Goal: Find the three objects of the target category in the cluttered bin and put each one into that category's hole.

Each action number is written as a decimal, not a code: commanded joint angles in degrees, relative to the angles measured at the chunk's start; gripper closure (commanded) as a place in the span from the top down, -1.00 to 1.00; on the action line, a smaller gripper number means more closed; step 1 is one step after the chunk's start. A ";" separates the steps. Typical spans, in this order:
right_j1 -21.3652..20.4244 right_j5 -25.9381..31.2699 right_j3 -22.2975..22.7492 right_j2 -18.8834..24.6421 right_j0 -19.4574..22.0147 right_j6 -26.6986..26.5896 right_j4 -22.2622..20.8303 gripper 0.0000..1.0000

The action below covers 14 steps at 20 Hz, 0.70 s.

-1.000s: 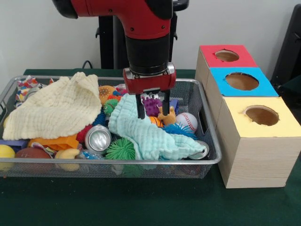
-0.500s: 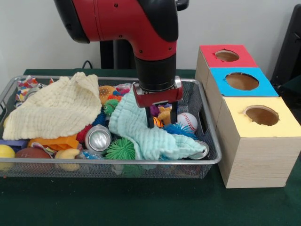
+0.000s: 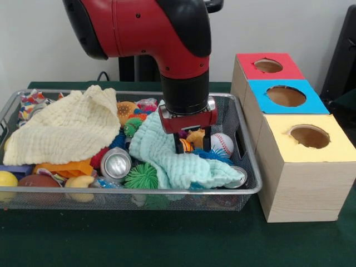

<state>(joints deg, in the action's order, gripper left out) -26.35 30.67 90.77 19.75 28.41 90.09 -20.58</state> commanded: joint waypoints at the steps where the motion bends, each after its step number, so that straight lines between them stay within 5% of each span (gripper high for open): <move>1: -0.83 0.92 -3.22 1.20 -0.51 1.19 -0.95 1.00; 14: -10.78 4.19 -2.98 -2.98 -7.08 3.53 -2.36 1.00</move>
<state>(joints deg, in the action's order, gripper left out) -32.51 30.66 90.18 18.97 24.09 90.09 -20.60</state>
